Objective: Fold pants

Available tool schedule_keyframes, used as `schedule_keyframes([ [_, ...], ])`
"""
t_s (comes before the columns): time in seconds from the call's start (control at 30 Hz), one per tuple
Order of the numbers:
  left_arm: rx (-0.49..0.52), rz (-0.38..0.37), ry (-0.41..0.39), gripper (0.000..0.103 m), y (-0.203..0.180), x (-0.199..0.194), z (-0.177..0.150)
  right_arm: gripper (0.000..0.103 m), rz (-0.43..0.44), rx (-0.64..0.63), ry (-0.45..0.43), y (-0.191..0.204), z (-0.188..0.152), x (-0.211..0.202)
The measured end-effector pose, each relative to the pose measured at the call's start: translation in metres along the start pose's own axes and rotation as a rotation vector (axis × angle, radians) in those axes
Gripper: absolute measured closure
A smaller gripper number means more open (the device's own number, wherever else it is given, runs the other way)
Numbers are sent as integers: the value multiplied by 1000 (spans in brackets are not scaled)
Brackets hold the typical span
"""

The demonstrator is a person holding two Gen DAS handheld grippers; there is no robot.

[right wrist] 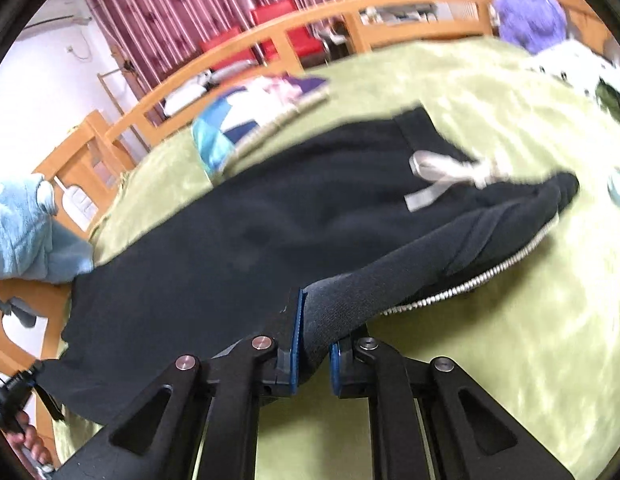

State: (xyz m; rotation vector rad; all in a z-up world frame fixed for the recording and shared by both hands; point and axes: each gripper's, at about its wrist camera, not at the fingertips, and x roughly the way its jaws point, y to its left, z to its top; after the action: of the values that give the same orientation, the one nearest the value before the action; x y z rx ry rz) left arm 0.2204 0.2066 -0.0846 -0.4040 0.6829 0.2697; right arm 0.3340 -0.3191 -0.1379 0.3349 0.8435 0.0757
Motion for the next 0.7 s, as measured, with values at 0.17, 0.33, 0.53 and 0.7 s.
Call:
schedule_keyframes([
  [0.17,20,22,-91,93,-24,24,52,93,-28,-62,-75,31,57,13],
  [0.33,4,67,-103,93,-43,70,81,93,-77,-108,-114,63,108,49],
  [0.53,-52,109,-106,93,-62,126,98,93,-100,-51,-123,79,138,109],
  [0.7,-58,182,-45,93,-75,177,88,92,-159,-92,-68,92,126,167],
])
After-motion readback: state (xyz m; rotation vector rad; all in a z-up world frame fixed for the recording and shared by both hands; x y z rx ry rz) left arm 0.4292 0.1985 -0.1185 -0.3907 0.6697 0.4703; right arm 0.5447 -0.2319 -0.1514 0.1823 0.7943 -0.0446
